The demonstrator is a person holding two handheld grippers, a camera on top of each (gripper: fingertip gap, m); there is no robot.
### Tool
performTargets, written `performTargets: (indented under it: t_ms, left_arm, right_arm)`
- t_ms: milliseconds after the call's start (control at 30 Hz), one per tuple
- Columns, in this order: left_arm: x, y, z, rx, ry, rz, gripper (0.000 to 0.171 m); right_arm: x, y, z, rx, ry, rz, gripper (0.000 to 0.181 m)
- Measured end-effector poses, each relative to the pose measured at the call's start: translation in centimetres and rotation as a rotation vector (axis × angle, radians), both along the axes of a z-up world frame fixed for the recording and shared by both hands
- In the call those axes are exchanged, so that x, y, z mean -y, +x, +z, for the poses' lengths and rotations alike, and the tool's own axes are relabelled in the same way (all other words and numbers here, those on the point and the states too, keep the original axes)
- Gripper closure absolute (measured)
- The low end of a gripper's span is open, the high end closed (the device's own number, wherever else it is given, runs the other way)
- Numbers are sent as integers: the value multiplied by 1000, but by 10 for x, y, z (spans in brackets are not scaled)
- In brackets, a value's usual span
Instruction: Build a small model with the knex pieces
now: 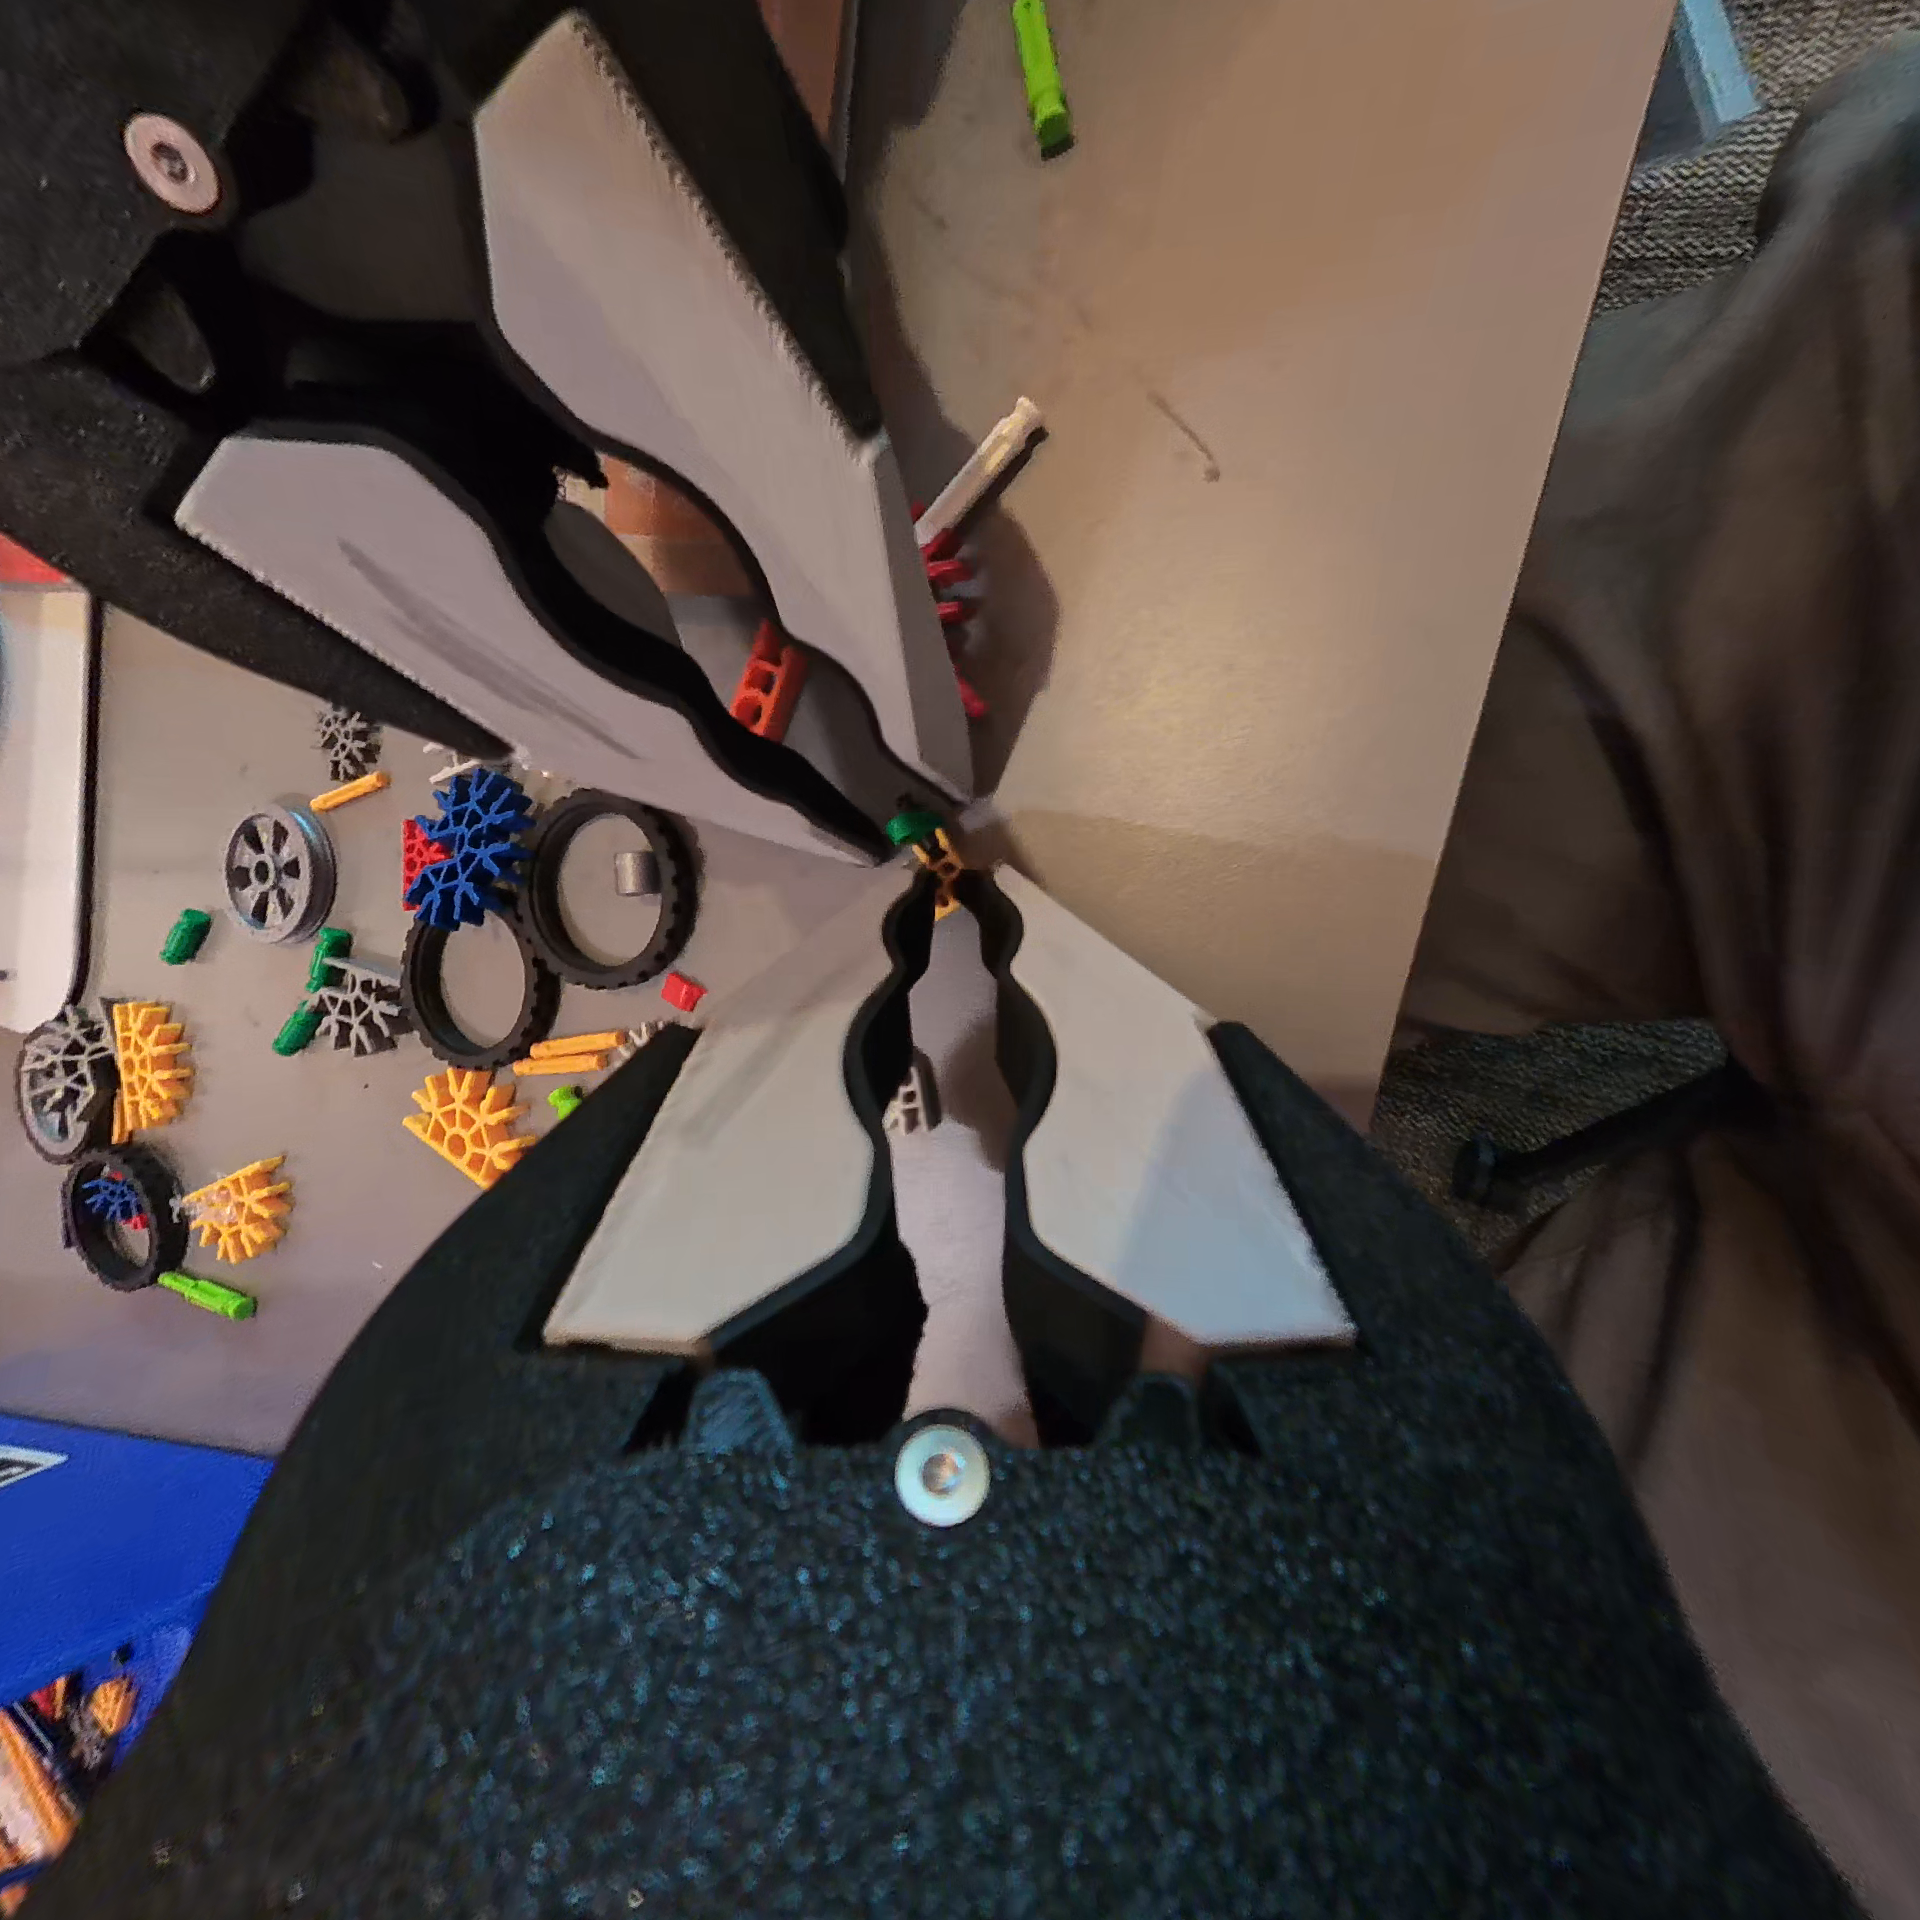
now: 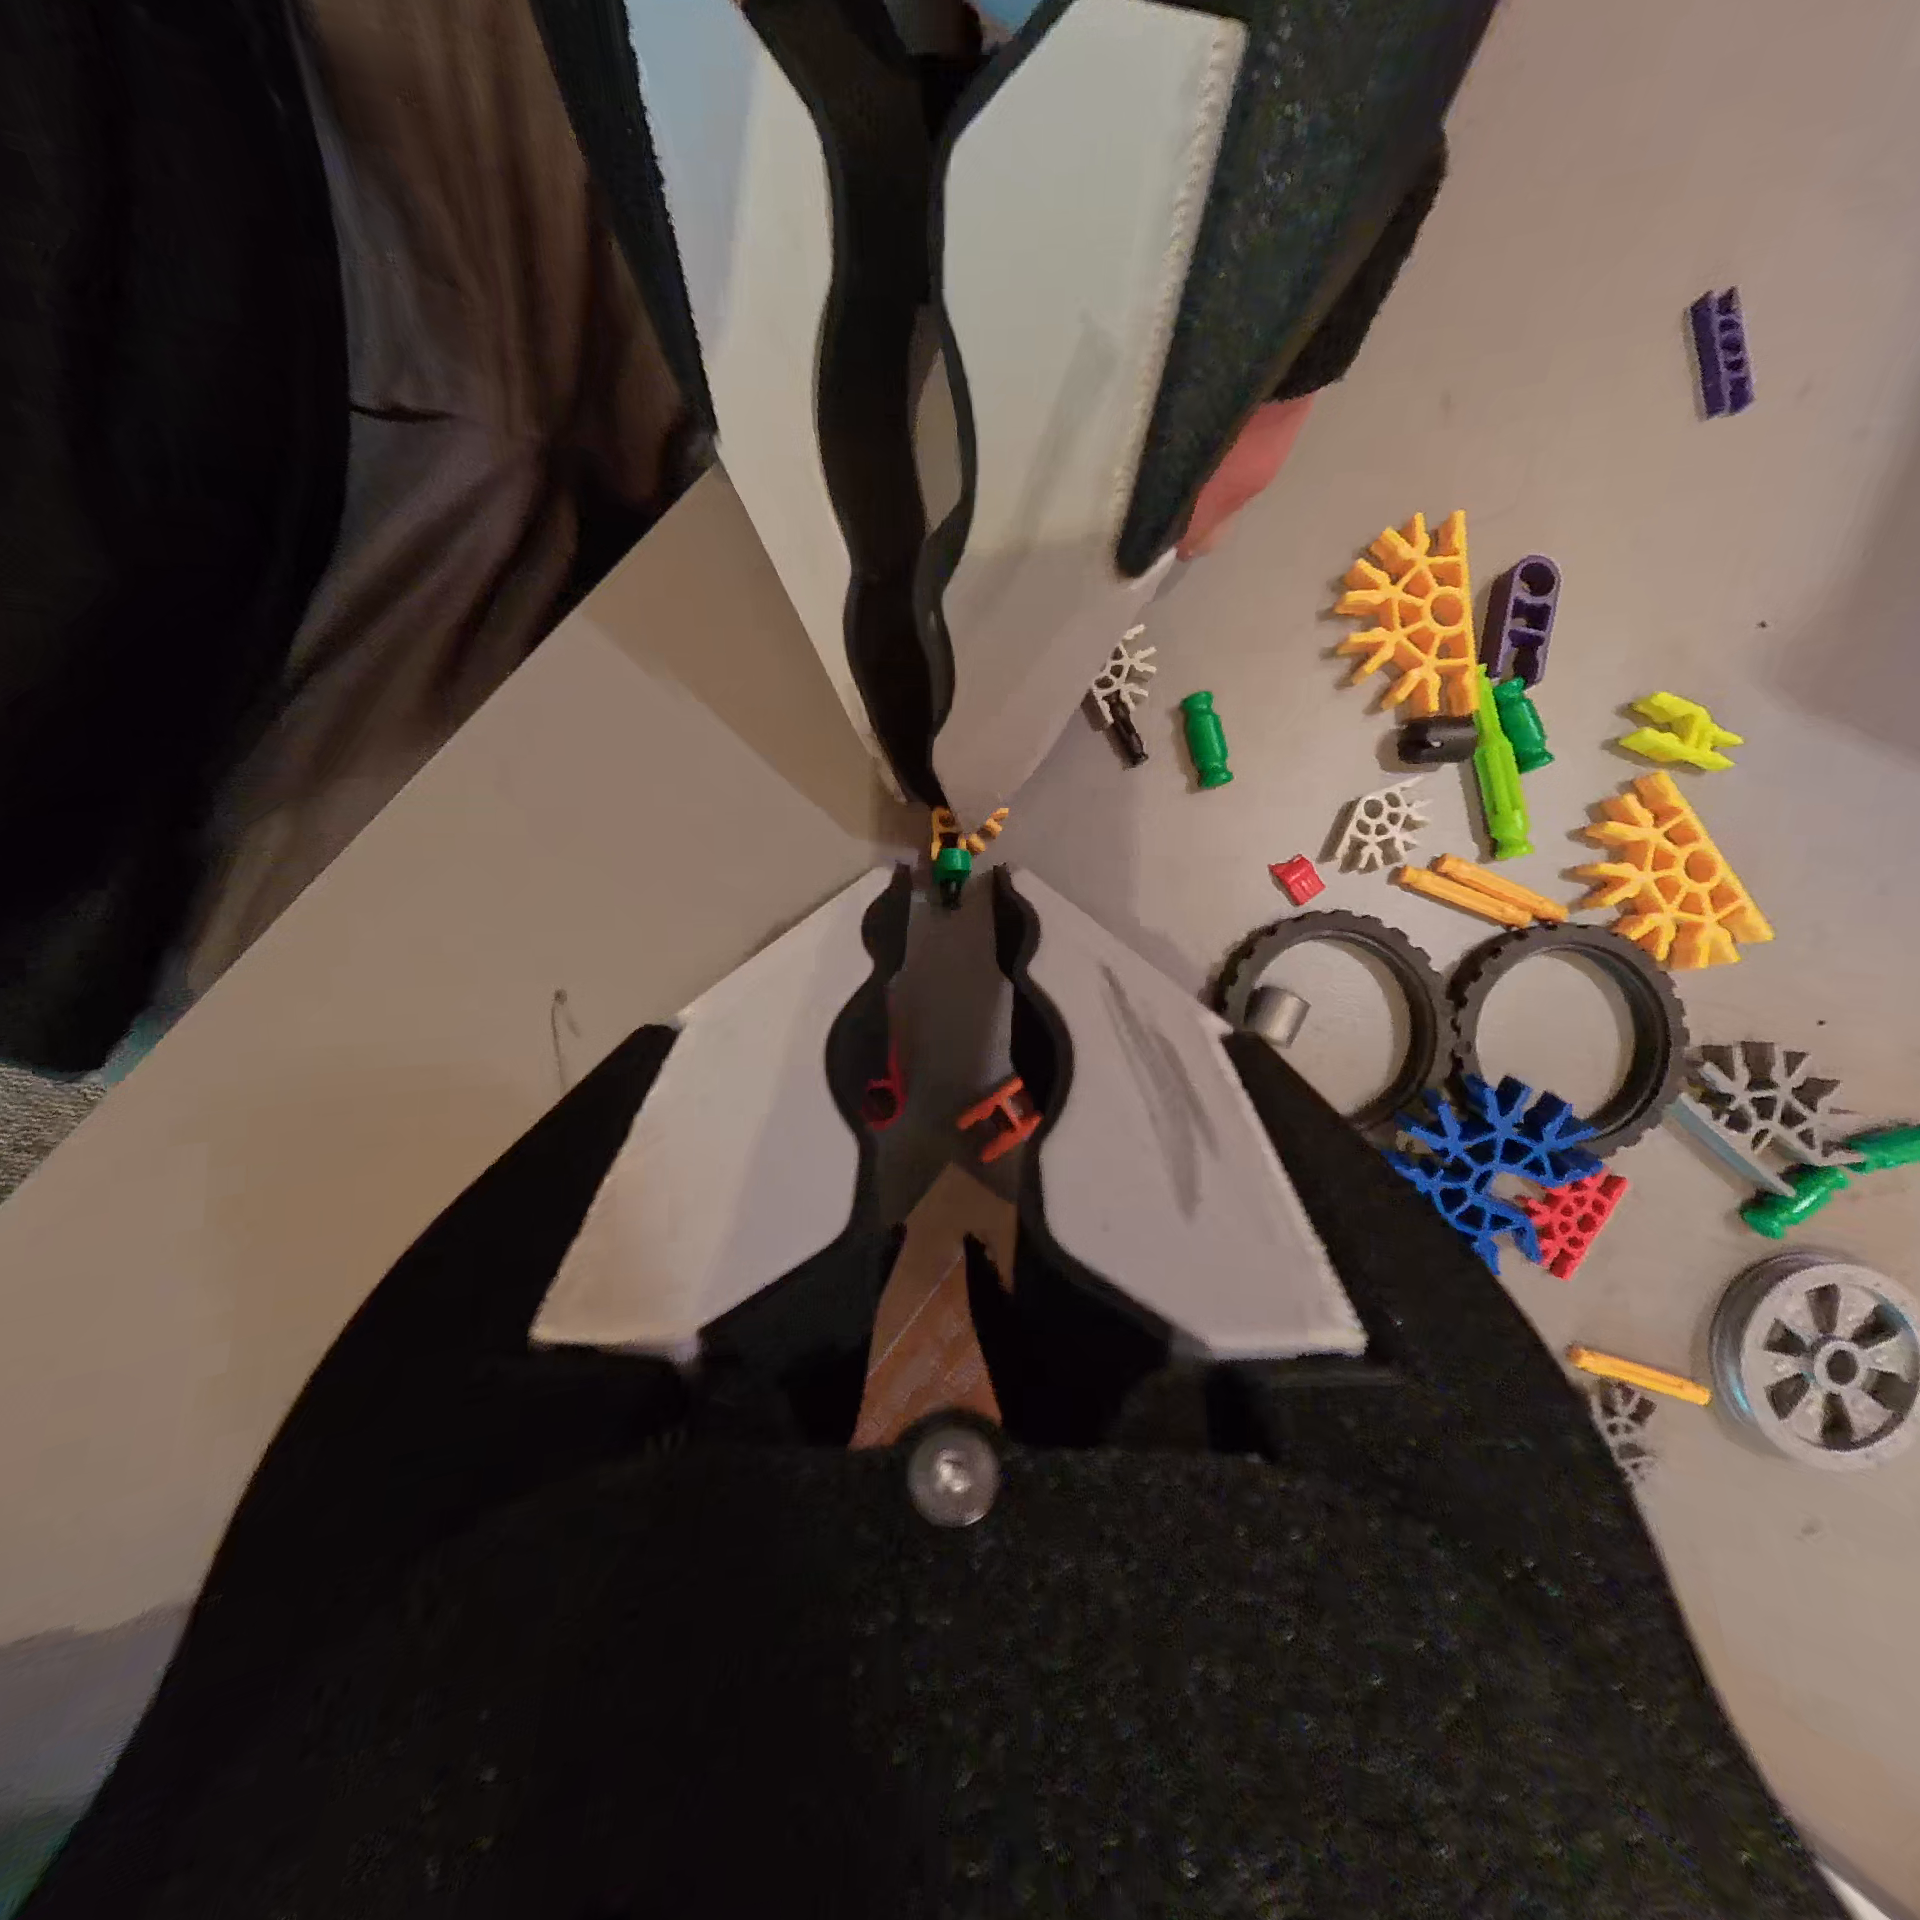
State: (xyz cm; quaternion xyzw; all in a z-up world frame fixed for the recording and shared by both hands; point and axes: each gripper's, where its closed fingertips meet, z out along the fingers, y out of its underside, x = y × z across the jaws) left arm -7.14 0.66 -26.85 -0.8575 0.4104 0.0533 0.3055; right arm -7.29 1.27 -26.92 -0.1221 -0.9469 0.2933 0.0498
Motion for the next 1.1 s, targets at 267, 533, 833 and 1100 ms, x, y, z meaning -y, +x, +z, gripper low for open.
performTargets:
  t_ms: [267,533,833,1100]
  left_arm:
    - [1,-6,2,10,67,98,160]
    - [-3,-38,33,131,234,341,149]
    - [-4,-24,74,800,306,490,150]
    - [-9,-26,94,978,424,511,165]
  right_arm:
    - [3,-5,2,-59,-2,7,176]
    - [-4,-16,35,-181,-75,-24,176]
    - [-6,-24,83,-482,-44,3,177]
    - [-1,-33,94,-657,19,22,177]
